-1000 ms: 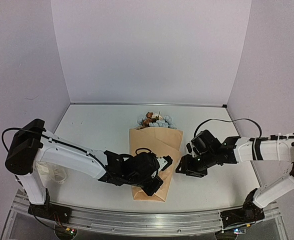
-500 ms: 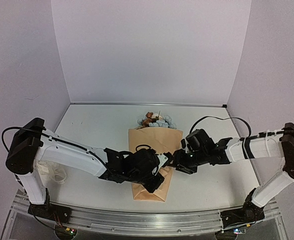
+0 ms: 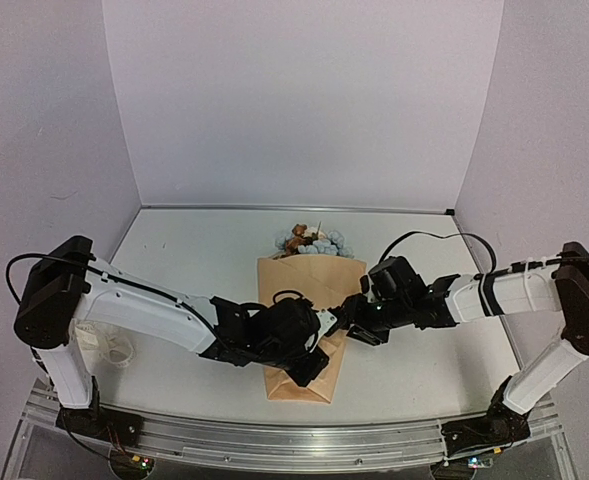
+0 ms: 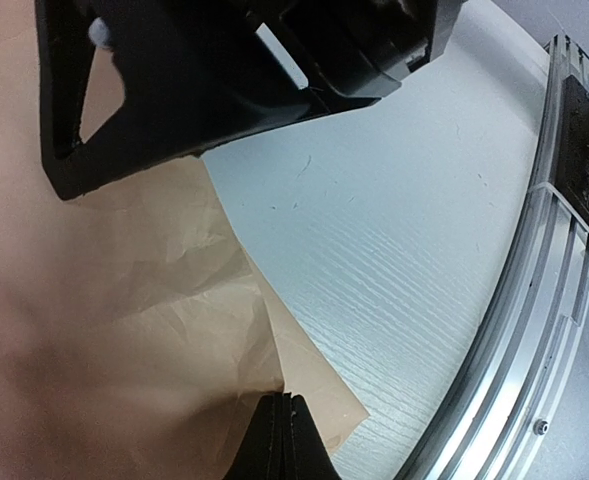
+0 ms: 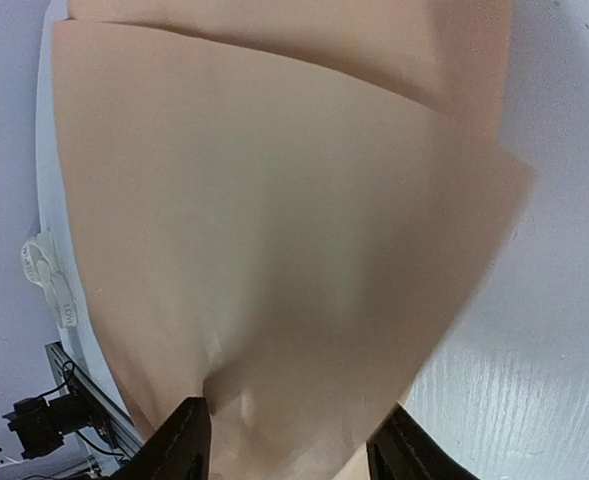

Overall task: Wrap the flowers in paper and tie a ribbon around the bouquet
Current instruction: Adjust the 2/3-folded wrapping paper at the center of the board.

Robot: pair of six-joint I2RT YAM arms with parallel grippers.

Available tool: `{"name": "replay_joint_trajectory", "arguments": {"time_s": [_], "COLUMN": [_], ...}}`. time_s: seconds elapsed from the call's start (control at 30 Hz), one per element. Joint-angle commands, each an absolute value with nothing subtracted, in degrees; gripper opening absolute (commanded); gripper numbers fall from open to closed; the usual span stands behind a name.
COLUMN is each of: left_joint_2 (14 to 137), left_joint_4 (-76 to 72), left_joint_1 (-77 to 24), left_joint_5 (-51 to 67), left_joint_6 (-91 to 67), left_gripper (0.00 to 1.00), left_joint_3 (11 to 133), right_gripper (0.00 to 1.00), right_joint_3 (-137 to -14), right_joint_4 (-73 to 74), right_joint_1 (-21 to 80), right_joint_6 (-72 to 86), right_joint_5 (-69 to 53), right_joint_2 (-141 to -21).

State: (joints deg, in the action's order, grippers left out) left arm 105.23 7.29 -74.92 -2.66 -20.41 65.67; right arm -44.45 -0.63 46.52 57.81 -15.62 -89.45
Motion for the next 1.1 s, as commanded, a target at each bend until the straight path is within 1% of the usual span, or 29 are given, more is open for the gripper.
{"name": "replay_joint_trajectory", "arguments": {"time_s": [0.0,0.13,0.2,0.4,0.47,0.5,0.57,0.6,0.67,0.73,0.8,0.87,0.97,1.07], "left_joint_2": [105.07,105.59,105.79,105.87,105.79,105.58,104.21,102.78,99.27,95.77,92.84,90.41,89.66,91.43], "left_joint_4": [4.05,3.69,3.59,3.77,3.91,4.11,4.66,4.68,4.57,4.44,3.95,3.62,3.11,1.80], "left_joint_1": [-74.40,-74.35,-74.33,-74.27,-74.25,-74.25,-74.23,-74.17,-74.05,-73.91,-73.52,-72.63,-71.15,-70.41], "left_joint_5": [-1.64,-0.80,-0.56,-0.31,-0.19,-0.18,1.02,1.61,2.40,2.91,3.47,3.85,5.14,7.16], "left_joint_6": [-19.42,-19.41,-19.41,-19.34,-19.35,-19.40,-19.78,-20.14,-21.08,-21.93,-23.19,-24.51,-25.82,-26.54], "left_gripper": [0.00,0.00,0.00,0.00,0.01,0.03,0.11,0.17,0.33,0.41,0.46,0.42,0.29,0.21], "left_joint_3": [67.41,67.57,67.67,67.74,67.68,67.68,67.10,66.47,64.82,62.62,60.05,57.65,54.14,51.68], "right_gripper": [0.60,0.52,0.46,0.20,0.09,0.04,0.00,0.00,0.00,0.00,0.00,0.00,0.00,0.00], "right_joint_3": [-43.29,-42.45,-42.59,-42.83,-43.28,-43.59,-44.47,-44.88,-45.74,-46.46,-47.30,-48.17,-49.34,-50.55], "right_joint_4": [-3.72,-5.31,-6.55,-8.26,-8.14,-7.97,-7.29,-6.92,-6.08,-5.25,-3.71,-2.55,-1.34,-0.30], "right_joint_1": [46.29,46.27,46.25,46.29,46.25,46.23,45.94,45.81,45.38,44.93,44.53,44.24,43.96,43.81], "right_joint_6": [59.12,60.11,60.88,61.74,60.96,60.43,58.45,57.43,55.43,53.27,51.31,50.12,48.48,47.60], "right_joint_5": [-13.25,-13.02,-13.17,-12.73,-12.56,-12.68,-13.31,-13.78,-14.56,-15.04,-15.08,-15.37,-15.42,-15.99], "right_joint_2": [-86.82,-86.84,-87.61,-89.35,-89.52,-89.71,-90.24,-90.54,-91.24,-91.66,-92.03,-92.55,-93.04,-93.79]}}
